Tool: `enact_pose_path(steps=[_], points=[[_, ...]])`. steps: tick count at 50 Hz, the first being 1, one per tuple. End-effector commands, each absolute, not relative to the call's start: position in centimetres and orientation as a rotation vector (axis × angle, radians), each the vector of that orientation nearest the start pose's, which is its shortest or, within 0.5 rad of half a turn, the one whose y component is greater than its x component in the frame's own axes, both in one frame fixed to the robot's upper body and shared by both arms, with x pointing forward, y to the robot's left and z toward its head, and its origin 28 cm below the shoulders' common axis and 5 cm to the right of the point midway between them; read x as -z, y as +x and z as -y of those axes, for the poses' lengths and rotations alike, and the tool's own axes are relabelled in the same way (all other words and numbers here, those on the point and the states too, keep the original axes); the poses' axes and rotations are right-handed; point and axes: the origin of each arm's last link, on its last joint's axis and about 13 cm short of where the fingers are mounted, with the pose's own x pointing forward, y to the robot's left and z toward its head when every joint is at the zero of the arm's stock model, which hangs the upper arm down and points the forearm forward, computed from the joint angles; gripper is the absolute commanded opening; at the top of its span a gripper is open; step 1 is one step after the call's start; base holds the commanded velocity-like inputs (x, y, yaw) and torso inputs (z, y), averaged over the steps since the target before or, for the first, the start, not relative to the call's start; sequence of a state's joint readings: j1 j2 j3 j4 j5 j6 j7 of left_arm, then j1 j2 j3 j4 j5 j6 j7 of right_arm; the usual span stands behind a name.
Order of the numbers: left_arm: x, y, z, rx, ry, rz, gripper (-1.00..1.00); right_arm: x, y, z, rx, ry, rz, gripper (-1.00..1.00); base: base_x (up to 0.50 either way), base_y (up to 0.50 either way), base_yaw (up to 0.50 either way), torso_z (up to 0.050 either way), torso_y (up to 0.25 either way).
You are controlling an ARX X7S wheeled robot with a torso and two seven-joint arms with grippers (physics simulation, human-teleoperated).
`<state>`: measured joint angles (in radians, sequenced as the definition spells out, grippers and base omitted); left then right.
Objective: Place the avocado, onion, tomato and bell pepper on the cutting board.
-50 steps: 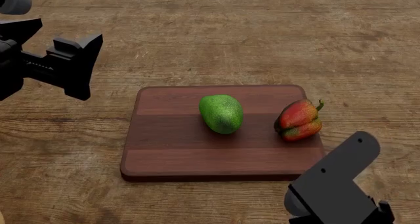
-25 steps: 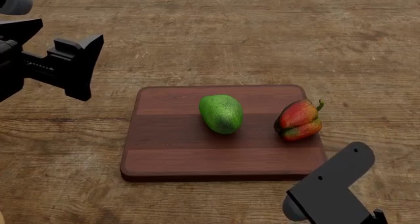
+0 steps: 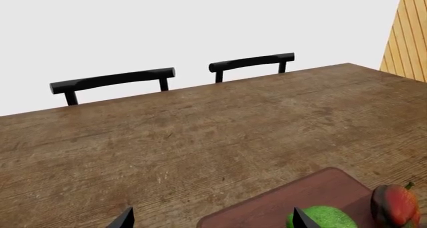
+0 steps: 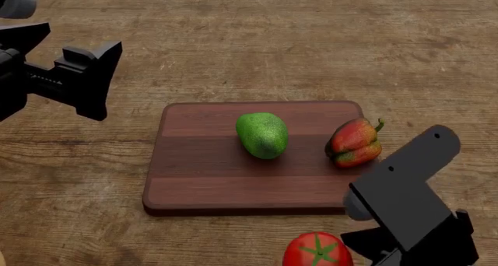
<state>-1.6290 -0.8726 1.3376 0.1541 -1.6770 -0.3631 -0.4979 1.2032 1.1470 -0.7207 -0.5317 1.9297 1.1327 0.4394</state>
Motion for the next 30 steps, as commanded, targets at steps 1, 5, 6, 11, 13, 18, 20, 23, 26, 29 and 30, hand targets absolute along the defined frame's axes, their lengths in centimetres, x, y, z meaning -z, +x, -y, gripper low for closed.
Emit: enact_pose_path(steps=[1,5,6,11,13,18,20,23,26,29,30], points=[[-29.9,29.0,-23.6,0.375,0.041,-0.09,1.0,-27.7,20.4,17.4,-0.623,-0.295,-0.517,-1.0,0.0,0.0,0.0,0.0,0.0],[-29.7,29.0,-23.7,0.375,0.04,-0.093,1.0,-27.9,21.2,17.2,-0.623,-0.295,-0.505,-1.0,0.0,0.0,0.0,0.0,0.0],[-29.7,29.0,-23.7,0.375,0.039,-0.093,1.0,-28.0,21.4,17.1,-0.624,-0.296,-0.504,-1.0,0.0,0.0,0.0,0.0,0.0],[-29.8,29.0,-23.7,0.375,0.04,-0.092,1.0,-28.4,22.2,17.0,-0.627,-0.305,-0.494,-1.0,0.0,0.0,0.0,0.0,0.0],[-29.8,29.0,-23.7,0.374,0.041,-0.092,1.0,-28.6,22.5,16.9,-0.624,-0.309,-0.49,-1.0,0.0,0.0,0.0,0.0,0.0],[-30.0,29.1,-23.7,0.376,0.04,-0.092,1.0,-28.9,23.4,16.9,-0.612,-0.308,-0.475,-1.0,0.0,0.0,0.0,0.0,0.0],[-30.0,29.1,-23.7,0.378,0.037,-0.093,1.0,-28.9,23.8,16.9,-0.604,-0.306,-0.465,-1.0,0.0,0.0,0.0,0.0,0.0],[-29.8,29.0,-23.7,0.38,0.038,-0.096,1.0,-28.9,24.6,16.7,-0.596,-0.308,-0.457,-1.0,0.0,0.0,0.0,0.0,0.0],[-29.7,29.1,-23.7,0.38,0.036,-0.097,1.0,-28.9,25.2,16.7,-0.585,-0.308,-0.453,-1.0,0.0,0.0,0.0,0.0,0.0],[-29.5,29.1,-23.7,0.379,0.036,-0.101,1.0,-28.8,25.8,16.6,-0.571,-0.305,-0.445,-1.0,0.0,0.0,0.0,0.0,0.0],[-29.5,29.1,-23.7,0.378,0.036,-0.101,1.0,-28.8,25.9,16.6,-0.571,-0.305,-0.444,-1.0,0.0,0.0,0.0,0.0,0.0]])
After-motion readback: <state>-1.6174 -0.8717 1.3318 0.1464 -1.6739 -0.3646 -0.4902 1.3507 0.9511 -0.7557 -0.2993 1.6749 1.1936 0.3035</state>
